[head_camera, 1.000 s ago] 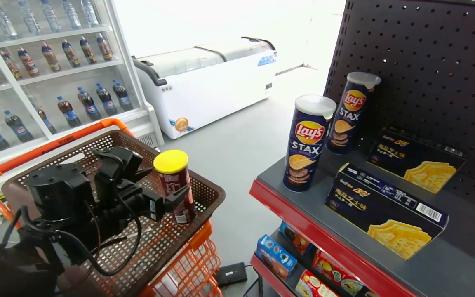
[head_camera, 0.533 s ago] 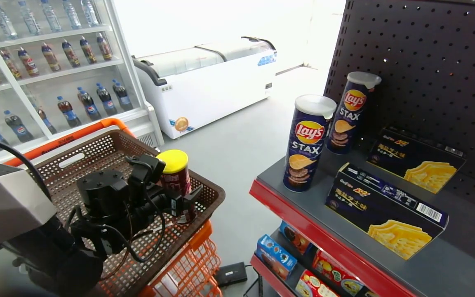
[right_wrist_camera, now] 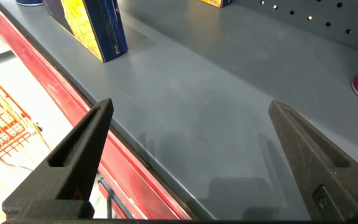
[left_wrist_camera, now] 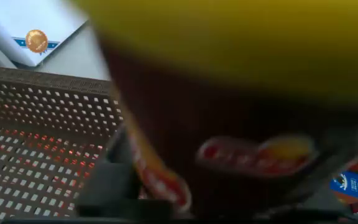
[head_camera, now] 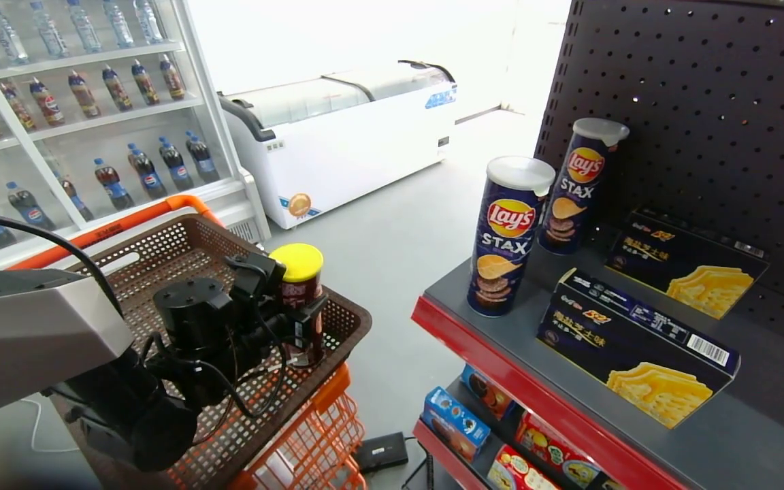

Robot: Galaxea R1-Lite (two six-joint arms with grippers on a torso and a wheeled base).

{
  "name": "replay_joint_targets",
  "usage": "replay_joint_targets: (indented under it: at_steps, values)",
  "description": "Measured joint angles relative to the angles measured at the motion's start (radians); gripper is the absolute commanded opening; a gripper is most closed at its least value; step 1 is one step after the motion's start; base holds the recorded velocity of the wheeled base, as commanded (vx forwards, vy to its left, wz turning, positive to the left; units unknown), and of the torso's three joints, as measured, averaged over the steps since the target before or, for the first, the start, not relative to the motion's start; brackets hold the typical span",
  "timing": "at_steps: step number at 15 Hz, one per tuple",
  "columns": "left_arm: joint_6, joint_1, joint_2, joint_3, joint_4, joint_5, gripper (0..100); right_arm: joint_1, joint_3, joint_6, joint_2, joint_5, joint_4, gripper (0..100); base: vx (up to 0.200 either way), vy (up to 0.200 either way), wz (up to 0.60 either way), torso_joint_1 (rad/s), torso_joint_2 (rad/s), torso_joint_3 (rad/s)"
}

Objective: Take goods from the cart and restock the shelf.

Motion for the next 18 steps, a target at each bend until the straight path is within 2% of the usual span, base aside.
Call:
replay_joint_targets:
  at_steps: [1,4,7,11,13,14,15,18]
  values:
    - [0.004,0.003,-0.003,0.0,0.002,-0.001,0,0.0,0.0,0.0,0.0,0.0,0.0,100,0.0,0.0,0.0,0.0,0.0,0.0]
    - [0.056,0.006,-0.046,0.006,0.04,-0.001,0,0.0,0.0,0.0,0.0,0.0,0.0,100,0.0,0.0,0.0,0.0,0.0,0.0]
    - [0.063,-0.003,-0.124,0.007,0.122,-0.001,0,0.0,0.0,0.0,0.0,0.0,0.0,100,0.0,0.0,0.0,0.0,0.0,0.0]
    - [0.058,-0.014,-0.33,0.014,0.381,-0.004,0,0.0,0.0,0.0,0.0,0.0,0.0,100,0.0,0.0,0.0,0.0,0.0,0.0]
    - [0.033,-0.024,-0.456,0.018,0.521,-0.026,0,0.0,0.0,0.0,0.0,0.0,0.0,100,0.0,0.0,0.0,0.0,0.0,0.0]
    - [0.003,-0.043,-0.52,0.02,0.57,-0.041,0,0.0,0.0,0.0,0.0,0.0,0.0,100,0.0,0.0,0.0,0.0,0.0,0.0]
    - [-0.023,-0.072,-0.574,0.024,0.596,-0.045,0,0.0,0.0,0.0,0.0,0.0,0.0,100,0.0,0.0,0.0,0.0,0.0,0.0]
    - [-0.042,-0.153,-0.704,0.068,0.623,-0.036,0,0.0,0.0,0.0,0.0,0.0,0.0,100,0.0,0.0,0.0,0.0,0.0,0.0]
